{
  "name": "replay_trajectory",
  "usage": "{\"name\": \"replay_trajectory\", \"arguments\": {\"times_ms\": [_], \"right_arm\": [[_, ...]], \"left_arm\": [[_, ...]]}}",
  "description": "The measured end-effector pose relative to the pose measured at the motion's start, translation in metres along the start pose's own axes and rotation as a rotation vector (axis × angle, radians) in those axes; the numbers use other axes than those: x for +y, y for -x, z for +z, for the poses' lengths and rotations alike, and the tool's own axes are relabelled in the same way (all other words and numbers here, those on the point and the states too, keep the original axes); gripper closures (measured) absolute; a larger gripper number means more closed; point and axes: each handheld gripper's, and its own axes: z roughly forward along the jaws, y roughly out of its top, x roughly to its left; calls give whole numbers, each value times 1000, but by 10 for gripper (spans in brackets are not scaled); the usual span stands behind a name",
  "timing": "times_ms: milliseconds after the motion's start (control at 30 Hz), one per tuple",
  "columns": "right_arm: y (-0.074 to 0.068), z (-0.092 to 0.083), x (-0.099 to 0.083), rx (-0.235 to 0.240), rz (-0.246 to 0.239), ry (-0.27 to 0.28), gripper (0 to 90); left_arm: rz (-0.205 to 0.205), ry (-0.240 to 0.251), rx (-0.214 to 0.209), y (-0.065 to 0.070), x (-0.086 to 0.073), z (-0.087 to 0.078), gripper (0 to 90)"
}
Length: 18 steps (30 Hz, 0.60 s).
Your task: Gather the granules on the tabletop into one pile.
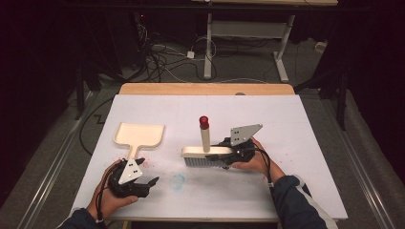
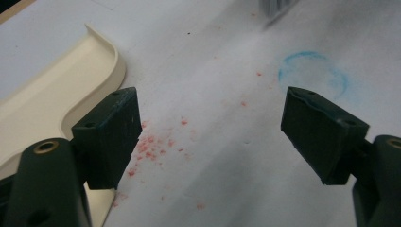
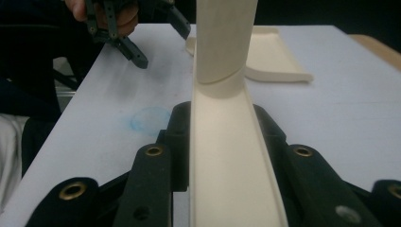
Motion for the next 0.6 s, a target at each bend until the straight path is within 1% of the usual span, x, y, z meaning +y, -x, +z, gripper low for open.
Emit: {"name": "replay_trajectory", "arguments": {"times_ms": [33, 67, 100, 133, 167, 200, 267, 300, 367, 400, 433, 533, 567, 600], "right_arm": [[-3, -5, 3, -16, -4, 7, 674], [-7, -11, 6, -46, -1, 13, 674], [-10, -17, 9, -65, 2, 24, 674], [-14, -24, 12, -71, 2, 39, 674], [-18, -31, 14, -94, 8, 41, 674], [-22, -38, 17, -124, 12, 33, 674], [-30, -52, 21, -150, 16, 18, 674], [-34, -59, 22, -180, 24, 7, 674], [-43, -73, 21, -212, 51, -6, 674], [-47, -79, 21, -233, 66, -15, 673], [-52, -85, 20, -263, 80, -25, 674], [-64, -102, 16, -322, 120, -64, 673], [-67, -107, 14, -338, 143, -66, 673], [-70, -112, 12, -337, 161, -73, 673]], "left_arm": [[-1, 1, 1, 0, 0, 0, 202], [10, 4, 9, 0, 0, 0, 202], [12, 4, 12, 0, 1, 0, 202], [13, 4, 13, 0, 1, -1, 202], [16, 5, 17, 0, 1, -1, 202], [17, 10, 23, 0, 2, -1, 202], [14, 8, 26, 0, 2, -3, 202], [16, 9, 31, 0, 2, -4, 201], [16, 15, 42, -1, 2, -5, 201], [20, 16, 45, -2, 2, -6, 201], [23, 17, 49, -2, 2, -6, 201], [26, 23, 53, -3, 2, -8, 201], [28, 23, 56, -3, 2, -8, 201], [27, 25, 56, -3, 3, -8, 201]]}}
